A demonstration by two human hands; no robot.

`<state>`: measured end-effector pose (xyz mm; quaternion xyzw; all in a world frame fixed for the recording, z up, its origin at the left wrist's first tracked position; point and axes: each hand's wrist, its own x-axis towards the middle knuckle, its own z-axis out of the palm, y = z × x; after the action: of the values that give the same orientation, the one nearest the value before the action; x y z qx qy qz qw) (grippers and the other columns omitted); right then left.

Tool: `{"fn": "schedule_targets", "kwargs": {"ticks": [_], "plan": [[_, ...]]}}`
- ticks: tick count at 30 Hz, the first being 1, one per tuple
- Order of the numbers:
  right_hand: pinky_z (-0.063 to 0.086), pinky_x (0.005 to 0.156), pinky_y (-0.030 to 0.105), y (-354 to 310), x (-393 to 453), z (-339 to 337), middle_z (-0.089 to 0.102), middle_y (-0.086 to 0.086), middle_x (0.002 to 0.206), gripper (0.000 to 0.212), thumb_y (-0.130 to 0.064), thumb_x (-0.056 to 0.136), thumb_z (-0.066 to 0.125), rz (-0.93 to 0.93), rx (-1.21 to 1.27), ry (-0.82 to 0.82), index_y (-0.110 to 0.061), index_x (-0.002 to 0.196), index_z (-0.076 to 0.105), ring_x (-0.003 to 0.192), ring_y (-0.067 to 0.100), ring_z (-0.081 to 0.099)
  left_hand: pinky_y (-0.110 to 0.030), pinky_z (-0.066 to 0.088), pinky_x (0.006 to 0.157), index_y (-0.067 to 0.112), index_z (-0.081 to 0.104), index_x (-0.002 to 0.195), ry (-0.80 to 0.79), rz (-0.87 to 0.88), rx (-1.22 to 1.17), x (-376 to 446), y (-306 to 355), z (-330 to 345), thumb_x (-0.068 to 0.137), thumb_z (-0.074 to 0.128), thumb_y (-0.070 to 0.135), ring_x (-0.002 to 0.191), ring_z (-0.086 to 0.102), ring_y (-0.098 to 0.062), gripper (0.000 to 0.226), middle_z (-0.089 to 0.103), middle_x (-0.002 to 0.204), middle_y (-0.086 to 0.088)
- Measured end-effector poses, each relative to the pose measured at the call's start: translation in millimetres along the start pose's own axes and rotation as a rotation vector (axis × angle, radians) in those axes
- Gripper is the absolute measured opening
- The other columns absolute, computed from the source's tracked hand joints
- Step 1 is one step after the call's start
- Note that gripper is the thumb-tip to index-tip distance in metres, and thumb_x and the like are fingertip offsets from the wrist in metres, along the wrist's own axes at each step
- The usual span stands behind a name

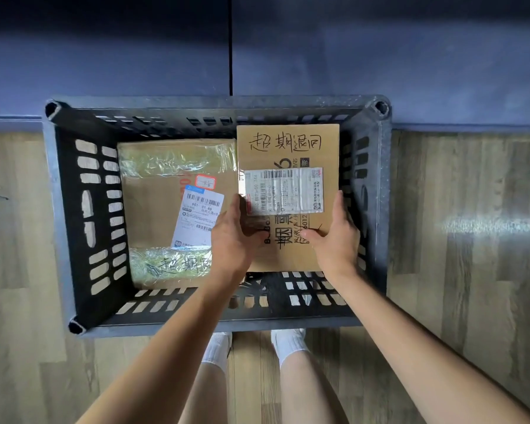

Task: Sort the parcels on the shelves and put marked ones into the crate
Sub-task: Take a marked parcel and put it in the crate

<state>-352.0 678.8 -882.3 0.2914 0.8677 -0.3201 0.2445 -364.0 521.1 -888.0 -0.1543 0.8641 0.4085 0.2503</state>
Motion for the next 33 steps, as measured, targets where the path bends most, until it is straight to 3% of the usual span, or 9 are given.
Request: {"fn": "schedule_targets", "kwargs": {"ticks": [4,8,12,15,19,24,27,31,33], "plan": [[0.025,0.107,0.032,2.6,8.5,8.3,0.031,0.008,0.150,0.098,-0.018,0.075,0.073,-0.001,-0.035,-0.016,-0.017,0.147,0.006,0.132,0.028,0.036,-0.028,0.048,0.073,0.014,0.048,0.108,0.041,-0.021,0.026,4.6,-13.2,14.5,0.067,0.074,0.006,0.083,0.060,-0.020,0.049,0.066,0.093,-0.006],[0.023,0.108,0.031,7.9,14.3,16.4,0.024,0.007,0.152,0.098,-0.019,0.076,0.072,0.009,-0.086,-0.019,-0.015,0.147,0.006,0.136,0.028,0.031,-0.014,0.031,0.064,0.007,0.046,0.118,0.082,-0.024,0.058,7.6,-18.3,28.5,0.067,0.070,-0.004,0.082,0.049,-0.016,0.058,0.060,0.092,-0.004],[0.023,0.108,0.033,12.1,21.9,24.0,0.028,0.009,0.151,0.098,-0.017,0.075,0.073,0.029,-0.085,-0.027,-0.015,0.147,0.006,0.135,0.029,0.032,-0.016,0.021,0.061,0.003,0.043,0.124,0.114,-0.029,0.091,9.7,-18.7,36.0,0.067,0.072,-0.001,0.083,0.041,-0.016,0.064,0.050,0.089,-0.003],[0.025,0.107,0.032,14.0,26.8,27.1,0.032,0.010,0.149,0.098,-0.018,0.075,0.073,0.042,-0.084,-0.036,-0.015,0.147,0.006,0.132,0.029,0.036,-0.016,0.026,0.071,0.001,0.038,0.131,0.103,-0.019,0.092,8.6,-20.4,40.5,0.070,0.068,-0.003,0.093,0.046,-0.024,0.068,0.055,0.099,-0.010],[0.026,0.097,0.026,15.3,29.3,28.9,0.039,0.011,0.145,0.096,-0.019,0.075,0.072,0.055,-0.093,-0.032,-0.015,0.147,0.008,0.127,0.029,0.042,-0.038,0.032,0.099,0.000,0.029,0.140,0.069,-0.031,0.141,7.7,-20.9,43.2,0.077,0.064,0.000,0.119,0.041,-0.035,0.072,0.049,0.132,-0.019],[0.004,0.094,0.023,13.8,31.6,33.3,0.040,0.012,0.144,0.096,-0.017,0.075,0.072,0.065,-0.078,-0.033,-0.015,0.147,0.008,0.119,0.029,0.050,-0.032,0.027,0.098,-0.002,0.036,0.136,0.073,0.022,0.214,9.7,-23.7,38.7,0.073,0.063,-0.002,0.117,0.043,-0.037,0.068,0.048,0.133,-0.020],[0.008,0.095,0.021,16.2,36.1,37.1,0.035,0.009,0.147,0.097,-0.017,0.075,0.072,0.068,-0.080,-0.049,-0.015,0.147,0.008,0.121,0.028,0.049,-0.029,0.027,0.099,-0.001,0.039,0.134,0.067,0.077,0.234,9.1,-26.5,33.5,0.072,0.063,-0.002,0.116,0.044,-0.036,0.067,0.047,0.134,-0.020],[0.026,0.098,0.023,20.0,41.6,41.8,0.031,0.007,0.149,0.097,-0.017,0.075,0.072,0.066,-0.082,-0.058,-0.016,0.147,0.007,0.126,0.025,0.046,-0.046,0.037,0.102,-0.015,0.046,0.125,0.039,0.273,0.435,10.9,-29.8,32.2,0.067,0.070,-0.010,0.114,0.050,-0.047,0.063,0.050,0.129,-0.031],[0.026,0.098,0.023,22.3,43.0,44.6,0.029,0.006,0.150,0.097,-0.018,0.075,0.072,0.061,-0.094,-0.051,-0.016,0.147,0.007,0.128,0.026,0.044,-0.052,0.038,0.101,-0.018,0.046,0.123,-0.005,0.379,0.556,12.5,-33.2,36.3,0.065,0.073,-0.012,0.117,0.049,-0.049,0.064,0.050,0.128,-0.033]]}}
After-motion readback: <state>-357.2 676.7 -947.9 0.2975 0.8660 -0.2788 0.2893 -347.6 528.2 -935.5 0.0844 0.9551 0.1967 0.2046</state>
